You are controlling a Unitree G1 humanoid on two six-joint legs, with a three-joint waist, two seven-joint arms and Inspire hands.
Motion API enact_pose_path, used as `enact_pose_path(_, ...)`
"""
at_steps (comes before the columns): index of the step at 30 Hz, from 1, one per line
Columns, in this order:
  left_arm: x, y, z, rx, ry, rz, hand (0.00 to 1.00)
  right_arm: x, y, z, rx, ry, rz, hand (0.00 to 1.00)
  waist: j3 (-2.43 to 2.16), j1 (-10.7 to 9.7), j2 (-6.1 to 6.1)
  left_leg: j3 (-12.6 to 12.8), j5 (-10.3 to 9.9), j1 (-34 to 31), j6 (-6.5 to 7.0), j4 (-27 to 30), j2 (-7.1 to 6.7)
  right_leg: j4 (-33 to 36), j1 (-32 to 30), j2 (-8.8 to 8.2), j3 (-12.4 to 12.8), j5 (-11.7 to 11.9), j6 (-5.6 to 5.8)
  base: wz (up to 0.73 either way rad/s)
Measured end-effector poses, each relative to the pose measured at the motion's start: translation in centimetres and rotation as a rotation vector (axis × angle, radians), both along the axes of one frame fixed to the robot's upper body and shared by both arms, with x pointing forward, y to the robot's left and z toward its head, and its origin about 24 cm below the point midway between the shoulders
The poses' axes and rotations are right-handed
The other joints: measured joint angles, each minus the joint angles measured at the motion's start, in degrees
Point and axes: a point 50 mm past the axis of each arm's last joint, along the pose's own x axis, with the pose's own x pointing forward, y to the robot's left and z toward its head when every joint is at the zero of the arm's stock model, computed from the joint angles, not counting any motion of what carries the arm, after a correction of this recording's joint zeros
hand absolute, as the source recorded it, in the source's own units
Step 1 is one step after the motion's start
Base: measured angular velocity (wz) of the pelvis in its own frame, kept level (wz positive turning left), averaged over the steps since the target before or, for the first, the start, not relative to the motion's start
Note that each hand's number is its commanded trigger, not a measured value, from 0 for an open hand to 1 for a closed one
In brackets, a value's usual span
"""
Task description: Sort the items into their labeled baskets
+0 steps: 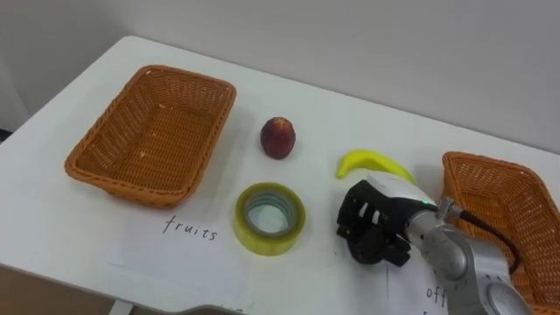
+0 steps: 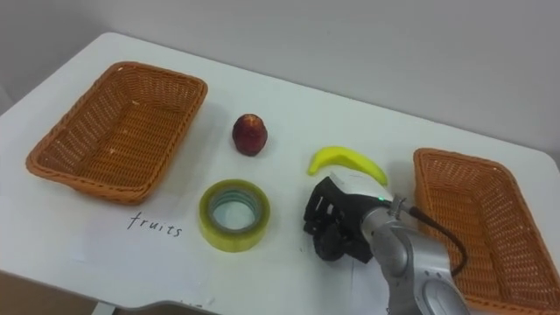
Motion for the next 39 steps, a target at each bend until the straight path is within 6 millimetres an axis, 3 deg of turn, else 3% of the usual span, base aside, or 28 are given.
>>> enact_pose_path(10, 0.0, 0.0, 0.1, -0.007, -0.028, -0.009, 0.00, 0.1, -0.2, 0.4, 0.049, -0.025, -0.002, 1.00, 0.03, -1.0, 0.29, 0.1, 0.0, 0.0, 0.04, -0.1, -0.07, 0.0, 0.0, -0.07, 0.3, 0.0, 0.00, 0.00)
enact_pose_path(17, -0.7, 0.0, 0.1, -0.020, -0.041, 0.029, 0.00, 0.7, -1.6, 2.6, 0.096, -0.123, -0.022, 1.00, 0.96, -2.8, 1.81, 0.4, 0.1, -0.5, 0.21, 0.2, -0.21, 0.1, -0.4, -0.27, 0.4, 0.0, 0.05, 0.00)
enact_pose_path(22, -1.9, 0.2, 0.0, -0.023, -0.040, 0.074, 0.00, 1.2, -3.0, 5.0, 0.152, -0.266, -0.077, 1.00, 0.52, -2.9, 2.38, 1.3, 0.2, 0.5, 0.26, 0.0, -0.15, 0.1, -0.3, -0.23, 1.4, 0.0, 0.05, -0.10)
enact_pose_path(31, -2.9, 0.2, -0.1, -0.025, -0.021, 0.098, 0.00, 1.5, -3.3, 5.9, 0.215, -0.319, -0.104, 1.00, 0.02, -3.2, 1.35, 1.7, 0.2, 1.1, 0.27, -0.9, -0.12, 0.1, 0.1, -0.23, 1.5, 0.0, 0.08, -0.02)
enact_pose_path(34, -3.4, 0.3, -0.1, -0.027, -0.009, 0.111, 0.00, 1.8, -3.5, 6.8, 0.245, -0.371, -0.119, 1.00, 0.25, -3.4, 0.37, 1.6, 0.2, 1.0, 0.27, -0.6, -0.13, 0.1, 0.1, -0.23, 1.5, 0.0, 0.08, 0.00)
enact_pose_path(39, -4.0, 0.4, -0.3, -0.040, 0.015, 0.127, 0.00, 1.7, -3.7, 8.7, 0.275, -0.502, -0.135, 1.00, 0.33, -3.4, 0.19, 1.5, 0.2, 1.0, 0.28, -0.6, -0.15, 0.1, 0.2, -0.24, 1.5, 0.1, 0.15, 0.00)
